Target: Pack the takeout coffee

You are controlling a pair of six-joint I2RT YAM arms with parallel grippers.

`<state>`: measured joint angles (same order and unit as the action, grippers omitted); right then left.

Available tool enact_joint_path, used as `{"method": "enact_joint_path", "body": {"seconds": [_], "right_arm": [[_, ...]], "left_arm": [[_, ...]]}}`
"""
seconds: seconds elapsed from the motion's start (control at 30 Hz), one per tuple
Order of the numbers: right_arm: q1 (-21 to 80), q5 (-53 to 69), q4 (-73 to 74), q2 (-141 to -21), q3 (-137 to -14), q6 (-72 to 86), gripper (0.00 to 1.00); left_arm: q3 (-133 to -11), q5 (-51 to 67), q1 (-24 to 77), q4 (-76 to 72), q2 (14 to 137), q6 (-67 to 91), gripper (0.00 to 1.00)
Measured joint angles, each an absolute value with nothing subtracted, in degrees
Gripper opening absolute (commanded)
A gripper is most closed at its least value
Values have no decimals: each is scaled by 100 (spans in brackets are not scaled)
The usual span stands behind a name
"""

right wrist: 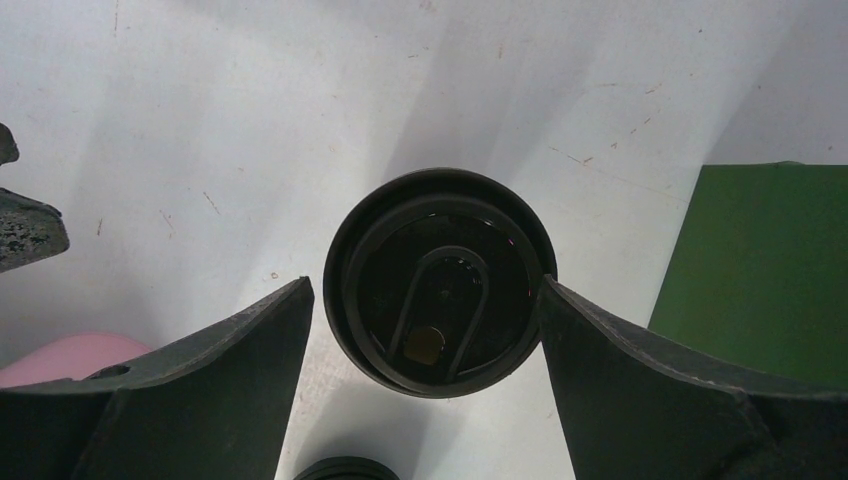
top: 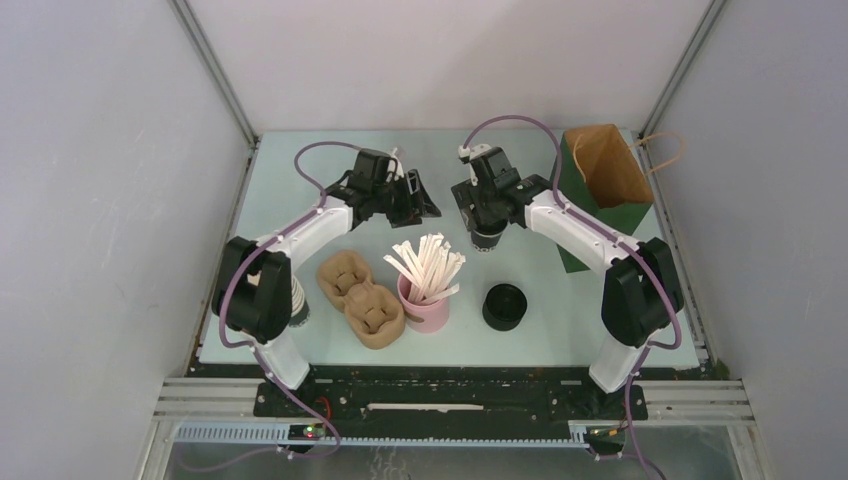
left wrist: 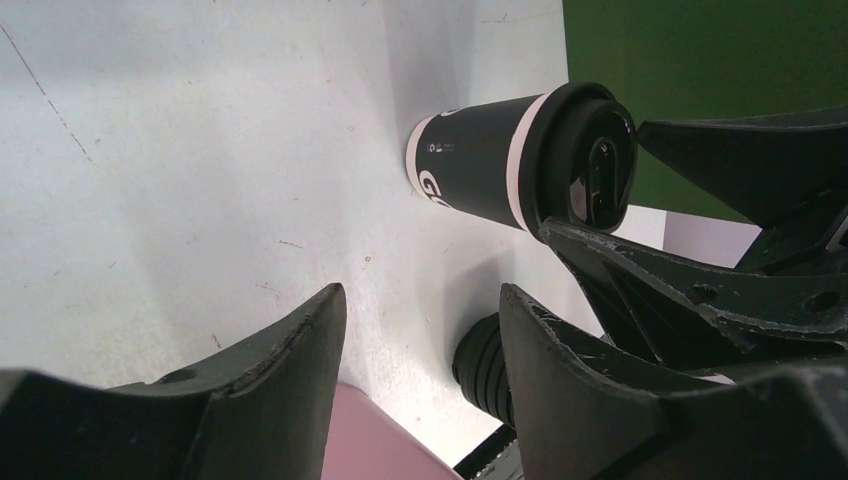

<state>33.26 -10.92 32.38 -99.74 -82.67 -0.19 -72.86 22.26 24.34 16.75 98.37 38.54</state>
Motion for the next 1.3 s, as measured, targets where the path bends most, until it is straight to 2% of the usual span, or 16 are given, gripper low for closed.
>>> {"method": "enact_joint_path", "body": {"seconds": [0.6, 1.3], "right_arm": [[3347, -1149, 3238, -9852, -8267, -19, 85], [3352, -1151, 3249, -10038, -8267, -19, 85]], "left_arm": [[-7286, 2226, 2418, 1658, 9835, 3857, 66], [-7286, 2265, 2412, 1656, 9832, 3854, 66]]}}
